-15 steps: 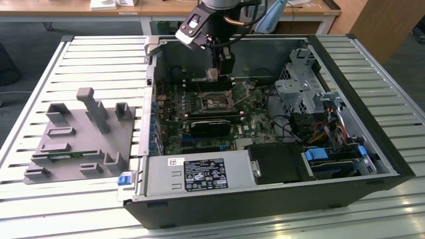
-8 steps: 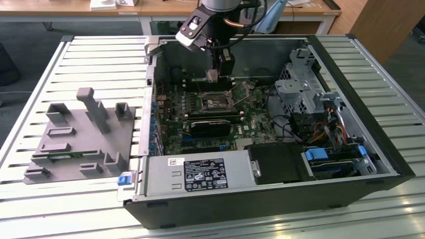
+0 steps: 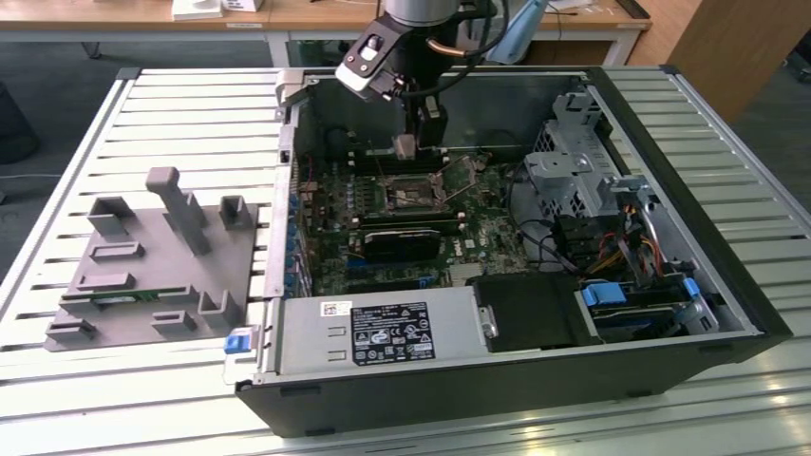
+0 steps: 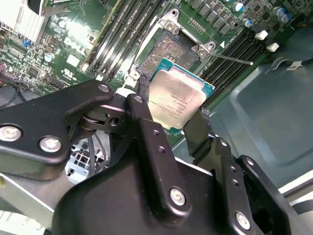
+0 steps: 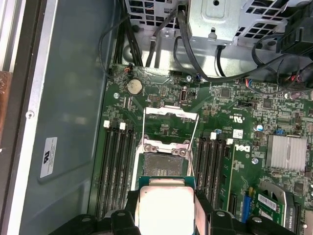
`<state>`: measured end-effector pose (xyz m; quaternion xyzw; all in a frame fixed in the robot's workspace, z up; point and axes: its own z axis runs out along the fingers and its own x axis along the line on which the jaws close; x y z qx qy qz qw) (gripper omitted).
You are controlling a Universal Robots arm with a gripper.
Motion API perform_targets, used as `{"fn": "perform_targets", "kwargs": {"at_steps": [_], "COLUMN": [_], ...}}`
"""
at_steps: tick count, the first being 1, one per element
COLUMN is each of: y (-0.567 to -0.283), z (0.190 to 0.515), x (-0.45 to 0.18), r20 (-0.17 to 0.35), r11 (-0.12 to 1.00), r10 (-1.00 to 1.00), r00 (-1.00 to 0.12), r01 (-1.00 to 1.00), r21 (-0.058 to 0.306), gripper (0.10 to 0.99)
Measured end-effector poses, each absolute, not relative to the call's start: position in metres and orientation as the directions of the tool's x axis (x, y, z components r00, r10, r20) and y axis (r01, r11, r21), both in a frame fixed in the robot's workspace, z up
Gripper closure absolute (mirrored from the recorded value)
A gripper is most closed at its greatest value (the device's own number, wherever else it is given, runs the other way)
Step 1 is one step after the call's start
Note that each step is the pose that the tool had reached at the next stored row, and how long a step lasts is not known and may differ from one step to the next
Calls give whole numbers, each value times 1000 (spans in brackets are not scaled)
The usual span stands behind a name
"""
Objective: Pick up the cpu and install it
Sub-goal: 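Place the cpu into insertion slot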
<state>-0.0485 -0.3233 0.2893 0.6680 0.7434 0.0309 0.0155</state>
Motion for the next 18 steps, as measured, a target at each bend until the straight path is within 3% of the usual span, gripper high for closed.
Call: {"fn": "perform_targets", "kwargs": {"at_steps": [16,17,18], "y": [-323,-323,-323], "z": [282,265,275], "x": [-48,-48,-48], "r20": [18,18,18], "r11": [106,106,106], "r10": [994,994,994], "r00": [-107,-107,-107], "r01": [992,992,992], "r21": [67,67,67], "gripper": [553,553,553]}}
